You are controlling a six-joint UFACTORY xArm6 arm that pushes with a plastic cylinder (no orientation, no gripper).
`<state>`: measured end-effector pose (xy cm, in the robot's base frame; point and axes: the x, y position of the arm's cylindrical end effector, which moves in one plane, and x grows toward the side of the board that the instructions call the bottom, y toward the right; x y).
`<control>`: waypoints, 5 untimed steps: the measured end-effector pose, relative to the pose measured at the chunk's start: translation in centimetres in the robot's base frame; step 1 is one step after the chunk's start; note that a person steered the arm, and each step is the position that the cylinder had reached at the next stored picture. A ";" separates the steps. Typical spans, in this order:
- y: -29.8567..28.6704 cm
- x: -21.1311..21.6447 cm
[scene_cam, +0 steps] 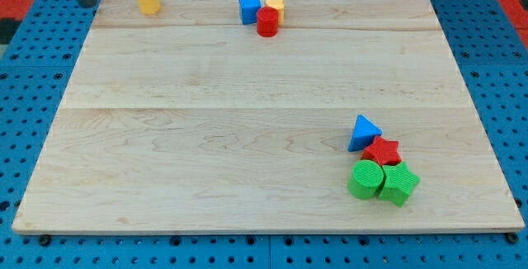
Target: Push the yellow hexagon left to the blue cube at top center
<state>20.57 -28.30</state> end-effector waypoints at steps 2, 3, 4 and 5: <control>9.0 -0.7; 11.3 -0.6; 13.7 -0.1; 14.9 2.9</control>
